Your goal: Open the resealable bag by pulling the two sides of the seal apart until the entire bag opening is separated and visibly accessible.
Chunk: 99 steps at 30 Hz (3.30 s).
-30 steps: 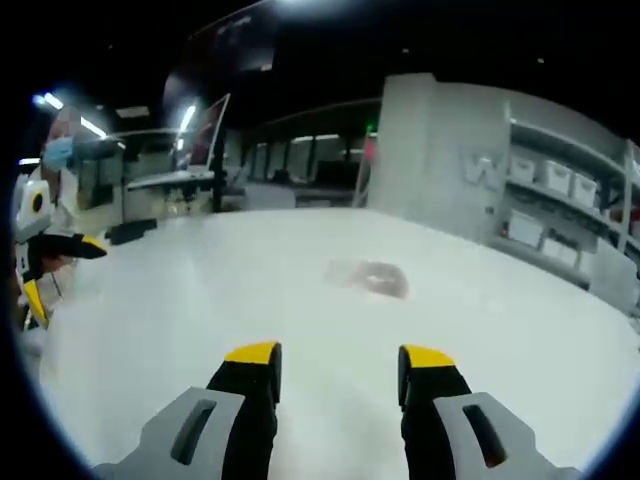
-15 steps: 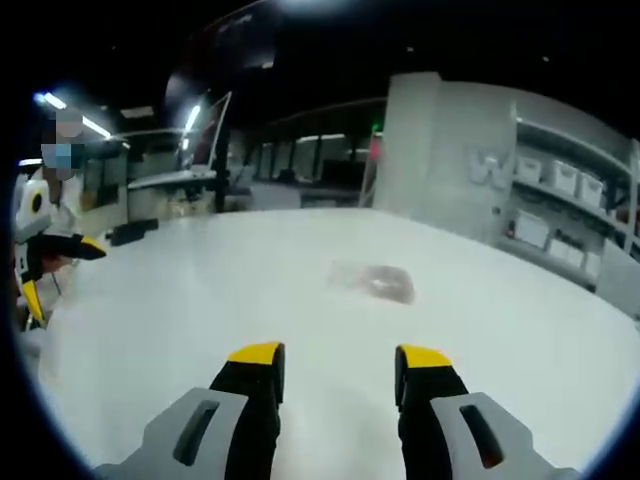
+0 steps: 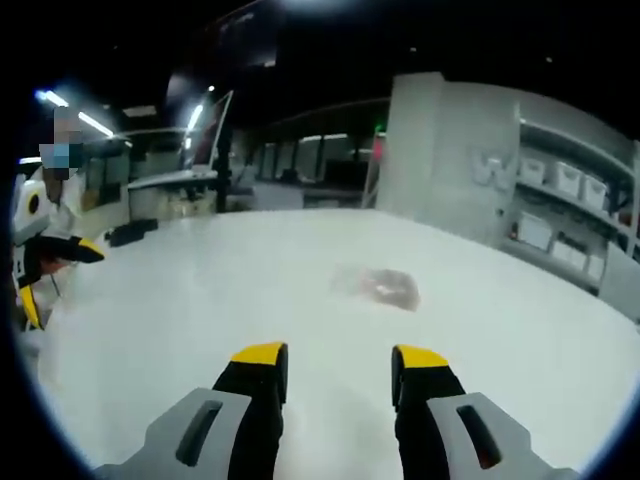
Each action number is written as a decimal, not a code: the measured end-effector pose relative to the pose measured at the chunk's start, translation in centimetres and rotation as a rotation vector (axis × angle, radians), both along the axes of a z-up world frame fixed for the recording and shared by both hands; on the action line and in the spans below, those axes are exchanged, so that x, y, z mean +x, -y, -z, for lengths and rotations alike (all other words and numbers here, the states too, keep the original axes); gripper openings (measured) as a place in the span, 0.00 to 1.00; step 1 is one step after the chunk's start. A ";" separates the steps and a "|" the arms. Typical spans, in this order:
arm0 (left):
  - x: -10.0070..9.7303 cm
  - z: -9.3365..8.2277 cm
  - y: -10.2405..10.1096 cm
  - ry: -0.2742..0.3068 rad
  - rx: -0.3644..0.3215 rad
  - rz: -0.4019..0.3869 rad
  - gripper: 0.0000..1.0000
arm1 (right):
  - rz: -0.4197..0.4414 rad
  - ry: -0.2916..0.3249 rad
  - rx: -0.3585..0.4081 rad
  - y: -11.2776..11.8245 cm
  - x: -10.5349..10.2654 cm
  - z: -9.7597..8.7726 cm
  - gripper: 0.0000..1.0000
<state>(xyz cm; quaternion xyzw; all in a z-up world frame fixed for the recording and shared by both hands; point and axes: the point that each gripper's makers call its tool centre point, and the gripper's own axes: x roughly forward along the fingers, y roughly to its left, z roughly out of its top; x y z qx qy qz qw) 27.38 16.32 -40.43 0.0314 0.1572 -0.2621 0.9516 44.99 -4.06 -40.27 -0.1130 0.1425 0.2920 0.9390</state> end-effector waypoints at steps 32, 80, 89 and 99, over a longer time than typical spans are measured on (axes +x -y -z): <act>0.4 -0.3 -0.7 0.008 -0.001 -0.011 0.93 | -0.051 0.071 -0.142 -2.3 2.9 0.3 0.35; 1.2 -0.4 -2.0 0.005 -0.011 -0.035 0.93 | -0.084 0.096 -0.281 -3.8 7.5 1.3 0.29; 1.3 -0.1 -1.8 -0.001 -0.017 -0.032 0.93 | -0.100 0.130 -0.348 -4.0 8.5 1.6 0.28; 1.6 0.0 -1.9 -0.005 -0.020 -0.037 0.93 | -0.135 0.161 -0.394 -4.7 9.6 1.5 0.26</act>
